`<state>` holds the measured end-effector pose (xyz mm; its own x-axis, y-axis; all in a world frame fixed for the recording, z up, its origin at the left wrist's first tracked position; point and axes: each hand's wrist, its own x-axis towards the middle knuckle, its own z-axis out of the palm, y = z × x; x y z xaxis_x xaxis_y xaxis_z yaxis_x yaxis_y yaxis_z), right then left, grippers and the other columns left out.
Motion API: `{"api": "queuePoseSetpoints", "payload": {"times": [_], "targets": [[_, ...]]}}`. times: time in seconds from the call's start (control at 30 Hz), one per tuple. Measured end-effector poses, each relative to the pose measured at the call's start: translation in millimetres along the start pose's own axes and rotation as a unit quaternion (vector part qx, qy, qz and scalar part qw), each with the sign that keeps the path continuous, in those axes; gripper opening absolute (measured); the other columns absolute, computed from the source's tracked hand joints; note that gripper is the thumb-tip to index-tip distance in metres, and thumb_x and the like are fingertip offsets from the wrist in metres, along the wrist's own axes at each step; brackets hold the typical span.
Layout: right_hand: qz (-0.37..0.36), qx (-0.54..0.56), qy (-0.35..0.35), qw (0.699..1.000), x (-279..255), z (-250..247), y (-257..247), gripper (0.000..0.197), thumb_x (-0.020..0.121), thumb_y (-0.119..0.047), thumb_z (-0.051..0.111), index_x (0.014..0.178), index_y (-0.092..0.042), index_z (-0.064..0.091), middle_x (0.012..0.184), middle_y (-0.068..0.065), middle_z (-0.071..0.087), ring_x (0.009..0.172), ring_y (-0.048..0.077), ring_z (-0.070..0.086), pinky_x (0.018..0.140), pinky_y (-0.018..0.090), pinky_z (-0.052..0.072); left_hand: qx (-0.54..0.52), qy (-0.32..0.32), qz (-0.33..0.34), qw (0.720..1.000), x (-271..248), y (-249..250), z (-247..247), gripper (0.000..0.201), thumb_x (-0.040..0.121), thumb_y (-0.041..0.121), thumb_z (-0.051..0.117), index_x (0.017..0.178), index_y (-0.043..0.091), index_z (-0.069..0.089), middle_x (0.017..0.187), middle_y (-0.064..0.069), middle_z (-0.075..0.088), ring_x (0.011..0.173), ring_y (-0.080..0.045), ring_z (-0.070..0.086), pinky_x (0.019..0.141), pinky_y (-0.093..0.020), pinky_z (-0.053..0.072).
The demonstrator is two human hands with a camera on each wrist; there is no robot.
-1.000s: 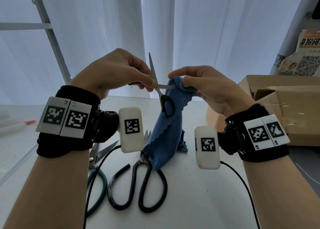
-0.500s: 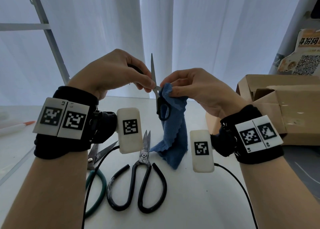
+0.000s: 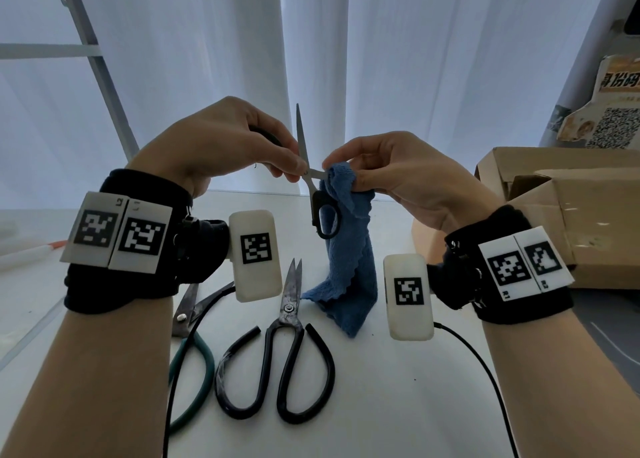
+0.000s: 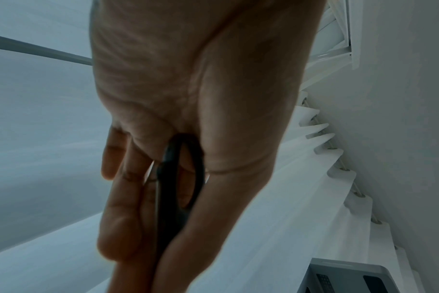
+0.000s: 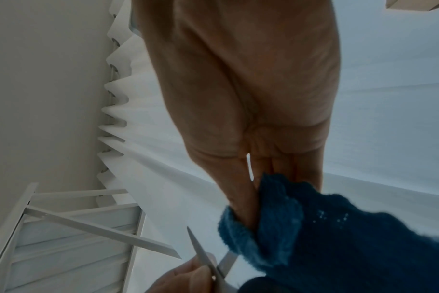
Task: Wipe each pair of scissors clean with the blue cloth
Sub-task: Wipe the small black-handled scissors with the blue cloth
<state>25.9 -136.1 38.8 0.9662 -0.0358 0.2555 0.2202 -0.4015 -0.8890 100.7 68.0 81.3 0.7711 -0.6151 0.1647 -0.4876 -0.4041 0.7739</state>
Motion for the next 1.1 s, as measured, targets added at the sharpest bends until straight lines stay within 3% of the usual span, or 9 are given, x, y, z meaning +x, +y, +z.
{"api": "queuePoseSetpoints", "payload": {"times": [0.17,0.37,0.53,0.6,0.73,0.83,1.03,1.1], "targets": [[0.010,0.007,0.035,0.999,1,0,3,0.012,0.087,0.000,0.070,0.091,-0.011,0.071,0.054,-0.011,0.061,0.056,0.004,0.058,0.062,0.014,0.046,-0.008,0.000,0.008,1.000,1,0,-1,0.002,0.078,0.016,0.080,0.077,0.015,0.078,0.079,-0.002,0.076,0.072,-0.002,0.063,0.076,-0.019,0.041],[0.029,0.025,0.040,0.998,3,-6,6,0.016,0.087,0.002,0.069,0.093,-0.012,0.072,0.066,-0.001,0.065,0.067,0.013,0.061,0.068,0.021,0.050,-0.007,0.003,0.017,1.000,3,-2,0,0.004,0.079,0.013,0.079,0.080,0.010,0.078,0.077,-0.002,0.076,0.064,0.002,0.060,0.055,-0.004,0.042],[0.060,-0.026,0.134,0.989,3,-18,18,0.022,0.086,0.006,0.064,0.091,-0.014,0.074,0.060,-0.004,0.063,0.060,0.008,0.058,0.068,0.023,0.048,0.006,0.013,0.008,1.000,4,-6,-5,0.005,0.078,0.015,0.080,0.081,0.012,0.078,0.078,-0.002,0.076,0.066,0.002,0.061,0.055,-0.002,0.041],[0.053,0.017,0.166,0.985,3,-20,20,0.021,0.087,0.006,0.061,0.091,-0.012,0.073,0.070,0.002,0.069,0.067,0.011,0.063,0.071,0.025,0.052,0.011,0.014,0.005,1.000,3,-7,-9,0.006,0.078,0.017,0.079,0.082,0.012,0.079,0.079,-0.001,0.077,0.067,0.003,0.061,0.057,-0.003,0.042],[0.013,0.110,0.105,0.988,1,-13,11,0.015,0.097,-0.002,0.056,0.098,-0.011,0.068,0.088,0.007,0.070,0.076,0.013,0.067,0.071,0.023,0.055,0.018,-0.003,-0.006,1.000,2,-6,-6,0.006,0.078,0.018,0.080,0.081,0.014,0.078,0.079,-0.001,0.076,0.069,0.001,0.061,0.070,-0.015,0.040],[-0.002,0.081,0.033,0.996,0,-4,5,0.011,0.097,-0.004,0.058,0.098,-0.010,0.067,0.091,0.009,0.069,0.080,0.015,0.066,0.071,0.022,0.054,0.017,-0.011,-0.005,1.000,2,-3,-1,0.003,0.077,0.017,0.080,0.077,0.015,0.078,0.079,-0.001,0.077,0.071,-0.001,0.063,0.077,-0.020,0.040],[0.002,0.013,0.010,1.000,5,5,8,0.016,0.085,0.002,0.072,0.091,-0.013,0.068,0.070,0.000,0.066,0.072,0.017,0.061,0.073,0.028,0.049,0.008,-0.005,0.000,1.000,4,-3,1,0.004,0.077,0.016,0.081,0.076,0.015,0.077,0.077,-0.001,0.076,0.070,-0.001,0.062,0.079,-0.020,0.041],[0.007,0.015,0.012,1.000,3,1,7,0.019,0.085,0.007,0.069,0.093,-0.011,0.068,0.066,0.001,0.059,0.070,0.017,0.056,0.072,0.029,0.046,0.007,-0.006,0.000,1.000,3,-5,-2,0.003,0.078,0.016,0.080,0.078,0.014,0.078,0.079,-0.002,0.076,0.068,0.001,0.062,0.070,-0.012,0.044]]}}
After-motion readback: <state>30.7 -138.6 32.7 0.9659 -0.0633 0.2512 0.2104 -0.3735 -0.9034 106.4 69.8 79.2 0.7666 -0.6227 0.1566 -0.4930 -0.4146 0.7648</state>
